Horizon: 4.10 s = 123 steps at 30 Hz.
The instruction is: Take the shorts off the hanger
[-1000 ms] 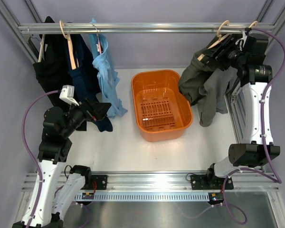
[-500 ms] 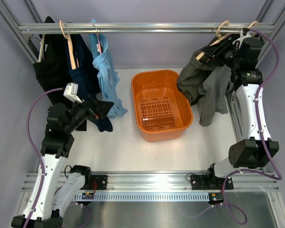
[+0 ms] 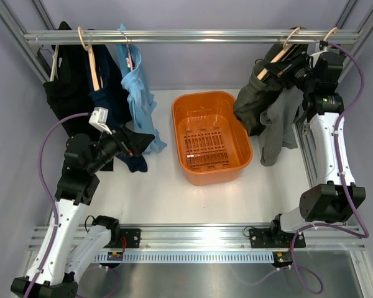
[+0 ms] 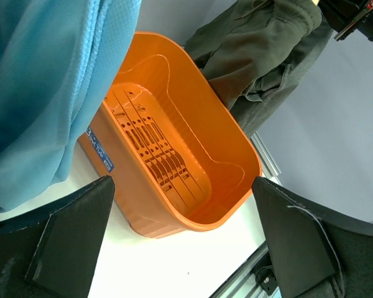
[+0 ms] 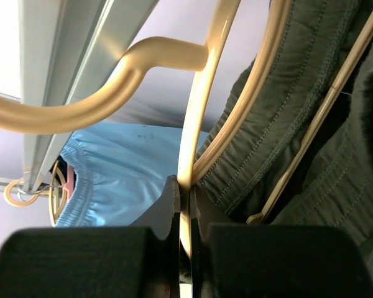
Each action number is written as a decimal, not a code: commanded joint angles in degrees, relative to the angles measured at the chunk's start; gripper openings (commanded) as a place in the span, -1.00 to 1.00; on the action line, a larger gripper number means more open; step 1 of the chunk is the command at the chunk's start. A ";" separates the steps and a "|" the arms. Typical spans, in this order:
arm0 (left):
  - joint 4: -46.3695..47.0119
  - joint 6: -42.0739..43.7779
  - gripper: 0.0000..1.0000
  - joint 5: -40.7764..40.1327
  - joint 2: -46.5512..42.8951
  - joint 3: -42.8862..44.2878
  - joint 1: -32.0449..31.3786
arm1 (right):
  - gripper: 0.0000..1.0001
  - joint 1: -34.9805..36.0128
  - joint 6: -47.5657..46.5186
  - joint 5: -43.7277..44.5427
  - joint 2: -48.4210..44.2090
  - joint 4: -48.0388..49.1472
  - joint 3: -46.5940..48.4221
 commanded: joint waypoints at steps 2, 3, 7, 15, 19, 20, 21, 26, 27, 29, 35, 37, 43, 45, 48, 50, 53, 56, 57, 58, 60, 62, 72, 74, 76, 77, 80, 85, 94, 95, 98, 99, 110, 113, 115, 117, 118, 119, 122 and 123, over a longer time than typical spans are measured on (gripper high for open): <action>4.48 -0.47 0.98 1.99 0.93 0.59 -0.78 | -1.00 0.12 1.67 -3.76 -6.56 14.86 4.16; 4.74 -0.56 0.98 2.00 0.93 0.50 -0.95 | -1.00 0.12 2.11 -3.85 -6.91 15.04 4.16; 5.27 -0.56 0.98 2.17 1.45 0.67 -1.30 | -1.00 0.12 2.91 -4.37 -7.18 15.48 4.43; 5.71 -0.39 0.98 2.26 2.42 1.20 -2.45 | -1.00 0.12 0.98 -4.38 -6.04 18.82 6.80; 5.71 -0.30 0.98 2.43 2.60 1.29 -2.71 | -1.00 -0.23 -1.48 -4.20 -5.69 20.57 7.32; 5.88 -0.21 0.98 2.43 2.68 1.29 -2.71 | -1.00 -0.58 -1.57 -4.37 -5.69 20.75 7.59; 5.80 -0.21 0.98 2.52 2.86 1.37 -2.80 | -1.00 -0.59 -2.10 -4.81 -5.77 21.45 7.59; 6.32 0.05 0.98 2.96 3.47 1.38 -2.97 | -1.00 -0.68 -3.95 -5.87 -6.48 23.48 8.29; 6.41 0.05 0.98 3.05 3.82 1.46 -3.06 | -1.00 -0.68 -4.12 -6.31 -6.83 24.26 8.38; 6.76 -0.03 0.98 3.14 4.00 1.38 -3.15 | -1.00 -0.76 -4.30 -6.22 -7.09 24.27 8.47; 7.99 0.49 0.98 3.67 4.71 1.90 -4.37 | -1.00 -0.76 0.79 -7.97 -9.10 21.72 5.06; 9.22 0.58 0.98 3.75 4.97 1.90 -5.43 | -1.00 -0.68 3.34 -10.00 -10.69 22.34 0.57; 18.79 -1.09 0.98 5.07 8.74 2.33 -14.90 | -1.00 -0.68 10.18 -25.09 -18.50 42.06 -15.15; 18.90 -0.91 0.98 3.41 11.82 3.74 -17.99 | -1.00 -0.68 12.66 -30.11 -20.00 47.03 -19.56; 18.28 -0.74 0.98 0.08 16.11 6.82 -23.35 | -1.00 -0.68 6.62 -35.57 -24.04 43.45 -21.67; 18.19 -2.92 0.98 -1.95 17.97 7.79 -25.73 | -1.00 -0.68 -0.21 -37.50 -28.33 37.84 -22.29; 19.77 -7.75 0.98 -3.80 21.05 9.11 -27.05 | -1.00 -0.68 -5.16 -40.13 -32.92 33.42 -22.29; 23.46 -12.77 0.98 -4.59 22.72 9.37 -27.06 | -1.00 -0.68 -5.36 -42.07 -36.53 31.04 -23.96; 24.16 -13.56 0.98 -5.21 22.90 9.63 -27.06 | -1.00 -0.68 -4.83 -42.26 -37.49 31.04 -24.75; 25.91 -14.70 0.98 -5.30 23.77 10.33 -27.06 | -1.00 -0.68 -4.57 -42.43 -38.20 30.95 -25.54; 26.45 -15.41 0.98 -6.00 24.65 11.83 -27.06 | -1.00 -0.68 -4.21 -42.52 -40.13 28.59 -27.47; 25.67 -15.59 0.98 -6.18 26.50 15.07 -27.06 | -1.00 -0.68 -3.69 -42.78 -42.33 27.00 -29.84; 27.15 -7.53 0.98 -1.70 28.71 23.70 -27.06 | -1.00 -0.68 -14.23 -45.07 -50.51 11.01 -32.49; 27.77 -4.62 0.98 -0.73 27.39 23.79 -27.06 | -1.00 -0.68 -15.28 -45.16 -50.95 9.51 -32.49; 26.90 -1.10 0.98 -2.39 25.72 23.79 -27.06 | -1.00 -0.68 -15.55 -45.42 -51.12 9.42 -32.84; 26.28 -0.13 0.98 -3.01 25.63 24.22 -27.06 | -1.00 -0.68 -15.55 -45.60 -51.13 9.50 -33.01; 23.03 1.90 0.98 -3.63 28.16 28.17 -27.06 | -1.00 -0.68 -15.46 -46.21 -50.69 9.51 -33.54; 22.15 3.04 0.89 -3.98 34.23 34.68 -28.81 | -1.00 -0.68 -16.43 -46.56 -50.86 7.66 -33.98; 10.99 10.16 0.75 -13.03 43.72 48.21 -32.77 | -1.00 -0.68 -18.27 -47.27 -52.18 4.68 -34.33; 10.29 10.86 0.73 -14.34 45.04 49.87 -32.94 | -1.00 -0.68 -18.54 -47.35 -52.27 4.32 -34.42; 9.67 11.48 0.61 -15.23 46.63 52.25 -33.47 | -1.00 -0.68 -20.03 -47.53 -52.62 2.39 -34.33; 9.75 11.65 0.49 -15.41 47.50 52.70 -33.65 | -1.00 -0.68 -20.90 -47.53 -52.79 1.26 -34.51; 8.26 13.94 -1.00 -24.88 49.80 59.38 -33.91 | -1.00 -0.68 -35.48 -48.67 -52.18 -15.69 -32.58; 7.04 14.90 -1.00 -29.54 49.09 61.05 -33.91 | -1.00 -0.68 -47.07 -49.29 -50.95 -27.99 -30.47; 6.68 15.61 -1.00 -31.48 48.57 61.14 -33.82 | -1.00 -0.68 -57.53 -49.20 -49.29 -38.33 -28.63; 5.71 16.57 -1.00 -33.24 48.04 61.14 -33.74 | -1.00 -0.68 -64.38 -48.68 -47.71 -43.82 -27.57; 5.28 16.58 -1.00 -33.68 47.86 61.14 -33.56 | -1.00 -0.68 -65.03 -49.11 -47.09 -46.45 -27.48; 4.40 16.58 -1.00 -34.38 47.86 61.23 -33.39 | -1.00 -0.68 -67.29 -49.90 -46.73 -48.66 -27.13; 2.82 16.05 -1.00 -36.32 47.77 61.32 -32.51 | -1.00 -0.68 -68.90 -50.96 -46.29 -49.73 -26.77; 2.55 15.70 -1.00 -36.59 47.69 61.23 -31.46 | -1.00 -0.68 -70.47 -51.48 -46.20 -50.34 -26.43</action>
